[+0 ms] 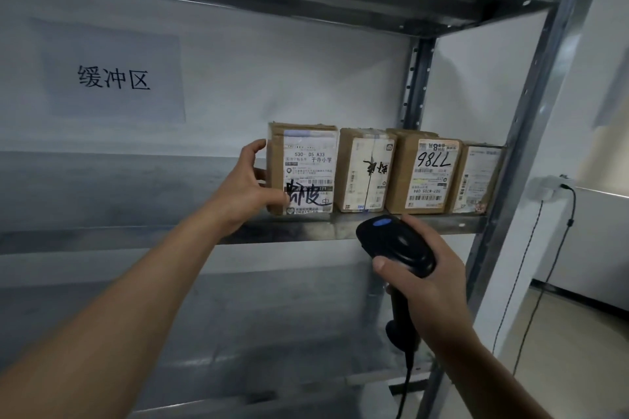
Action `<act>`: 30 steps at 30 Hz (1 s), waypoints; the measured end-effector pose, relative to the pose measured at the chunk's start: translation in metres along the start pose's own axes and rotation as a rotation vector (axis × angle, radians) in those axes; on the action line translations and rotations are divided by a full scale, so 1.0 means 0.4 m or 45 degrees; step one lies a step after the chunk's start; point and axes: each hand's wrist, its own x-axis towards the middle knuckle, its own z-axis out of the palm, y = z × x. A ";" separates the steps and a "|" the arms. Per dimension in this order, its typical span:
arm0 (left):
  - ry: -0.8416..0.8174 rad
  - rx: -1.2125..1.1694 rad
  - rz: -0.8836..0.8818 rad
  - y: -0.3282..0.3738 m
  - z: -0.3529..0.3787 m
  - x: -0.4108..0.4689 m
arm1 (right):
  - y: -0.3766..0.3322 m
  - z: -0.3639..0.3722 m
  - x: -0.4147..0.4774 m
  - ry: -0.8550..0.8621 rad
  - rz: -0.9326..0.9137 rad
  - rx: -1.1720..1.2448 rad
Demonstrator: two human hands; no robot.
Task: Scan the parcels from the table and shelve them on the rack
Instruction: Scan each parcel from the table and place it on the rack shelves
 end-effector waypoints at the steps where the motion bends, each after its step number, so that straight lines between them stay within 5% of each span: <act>1: -0.010 0.020 -0.033 -0.008 0.002 0.008 | 0.006 0.002 0.003 -0.004 0.002 0.000; 20: 0.000 0.066 -0.149 -0.045 0.061 0.115 | 0.065 -0.042 0.029 -0.007 0.016 -0.055; 30: 0.345 0.307 0.012 -0.017 0.102 0.030 | 0.078 -0.088 0.008 -0.023 0.045 -0.035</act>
